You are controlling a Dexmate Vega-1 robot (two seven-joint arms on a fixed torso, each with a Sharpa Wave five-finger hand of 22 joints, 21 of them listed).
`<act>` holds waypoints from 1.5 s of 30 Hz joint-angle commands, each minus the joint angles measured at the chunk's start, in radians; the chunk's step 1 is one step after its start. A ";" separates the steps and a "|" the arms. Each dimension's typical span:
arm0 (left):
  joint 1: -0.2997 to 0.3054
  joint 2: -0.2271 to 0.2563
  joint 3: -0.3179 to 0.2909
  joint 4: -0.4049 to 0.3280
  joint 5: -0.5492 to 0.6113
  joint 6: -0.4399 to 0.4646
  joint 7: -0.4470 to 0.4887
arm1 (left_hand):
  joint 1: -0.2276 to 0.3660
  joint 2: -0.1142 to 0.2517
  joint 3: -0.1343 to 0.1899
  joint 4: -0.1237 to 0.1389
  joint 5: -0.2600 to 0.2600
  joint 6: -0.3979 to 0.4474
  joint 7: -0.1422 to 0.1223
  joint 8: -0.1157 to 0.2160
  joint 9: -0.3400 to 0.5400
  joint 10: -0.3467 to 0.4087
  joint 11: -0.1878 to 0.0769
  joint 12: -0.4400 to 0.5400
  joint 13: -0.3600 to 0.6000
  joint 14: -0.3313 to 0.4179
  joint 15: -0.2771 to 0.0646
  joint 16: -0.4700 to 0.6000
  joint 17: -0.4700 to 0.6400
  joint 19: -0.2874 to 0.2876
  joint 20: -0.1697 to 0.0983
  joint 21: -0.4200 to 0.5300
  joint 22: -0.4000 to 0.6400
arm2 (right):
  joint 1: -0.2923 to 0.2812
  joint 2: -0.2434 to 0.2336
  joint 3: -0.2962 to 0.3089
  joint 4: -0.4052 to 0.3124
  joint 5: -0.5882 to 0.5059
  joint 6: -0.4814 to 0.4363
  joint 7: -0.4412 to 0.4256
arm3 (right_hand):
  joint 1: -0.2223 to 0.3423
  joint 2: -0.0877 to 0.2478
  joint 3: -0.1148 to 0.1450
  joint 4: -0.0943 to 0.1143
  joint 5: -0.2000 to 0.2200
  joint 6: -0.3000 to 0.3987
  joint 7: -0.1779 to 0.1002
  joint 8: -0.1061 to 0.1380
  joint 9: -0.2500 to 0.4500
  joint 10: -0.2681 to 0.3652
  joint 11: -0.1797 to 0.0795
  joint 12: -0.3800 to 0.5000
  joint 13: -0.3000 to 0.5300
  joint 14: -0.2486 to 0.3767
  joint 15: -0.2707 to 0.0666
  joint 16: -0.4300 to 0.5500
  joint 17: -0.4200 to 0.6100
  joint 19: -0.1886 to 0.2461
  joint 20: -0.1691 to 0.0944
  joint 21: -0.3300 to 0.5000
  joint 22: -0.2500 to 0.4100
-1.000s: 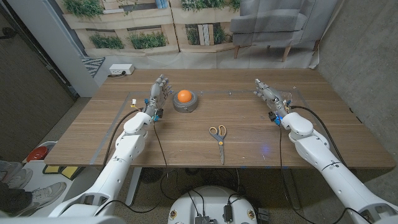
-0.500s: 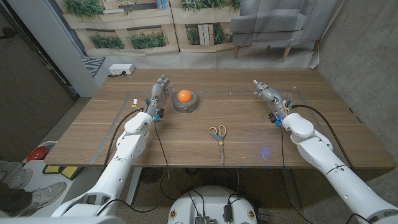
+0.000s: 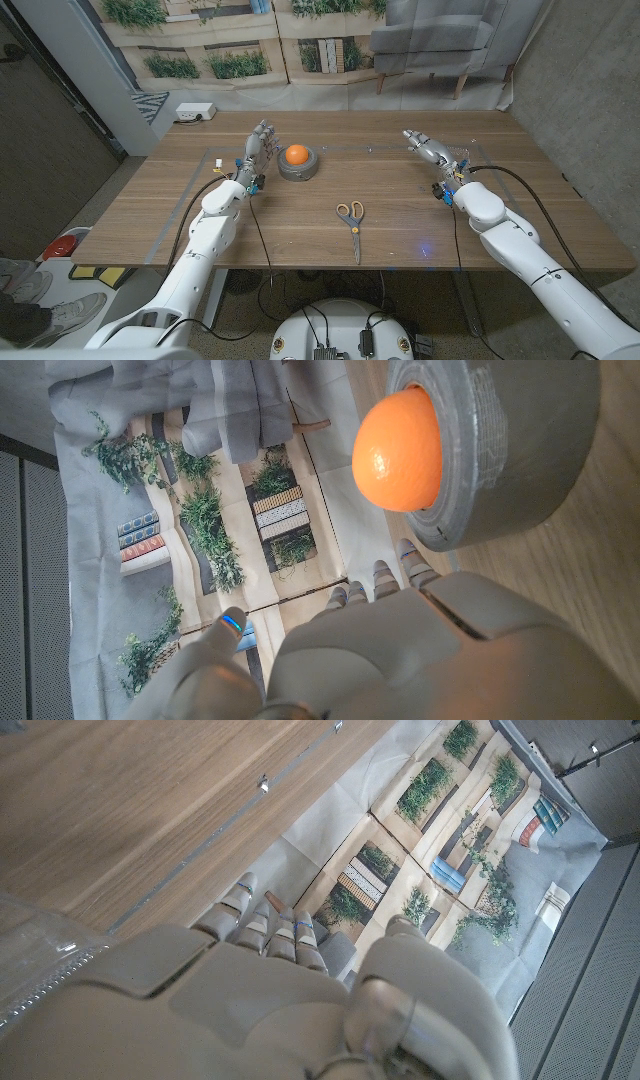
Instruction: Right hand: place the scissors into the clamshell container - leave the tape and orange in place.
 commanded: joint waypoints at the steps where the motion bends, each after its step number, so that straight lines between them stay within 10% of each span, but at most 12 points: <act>1: 0.005 -0.004 -0.003 -0.007 0.003 0.000 -0.001 | -0.001 0.106 0.002 0.001 0.006 -0.015 0.007 0.002 0.003 -0.065 0.007 0.007 0.003 -0.085 0.007 0.008 0.004 -0.009 0.004 0.001 0.001 | -0.036 -0.031 -0.007 -0.069 -0.066 -0.039 -0.042 | 0.006 -0.001 0.003 -0.010 0.000 0.011 -0.001 0.004 0.005 0.006 -0.001 0.005 0.005 0.013 -0.003 0.001 0.002 0.006 -0.002 0.001 0.002; 45: -0.003 -0.004 0.000 0.009 -0.003 -0.003 -0.028 | -0.001 0.104 0.000 0.001 0.006 -0.008 0.007 0.002 0.003 -0.066 0.012 0.006 0.003 -0.084 0.010 0.008 0.004 -0.008 0.007 -0.002 0.001 | -0.119 -0.158 -0.069 -0.340 -0.332 -0.323 -0.099 | 0.037 -0.025 0.010 -0.051 -0.020 0.004 -0.010 -0.005 0.005 -0.002 -0.016 -0.005 0.005 0.018 -0.002 -0.007 0.001 0.020 0.009 0.000 0.003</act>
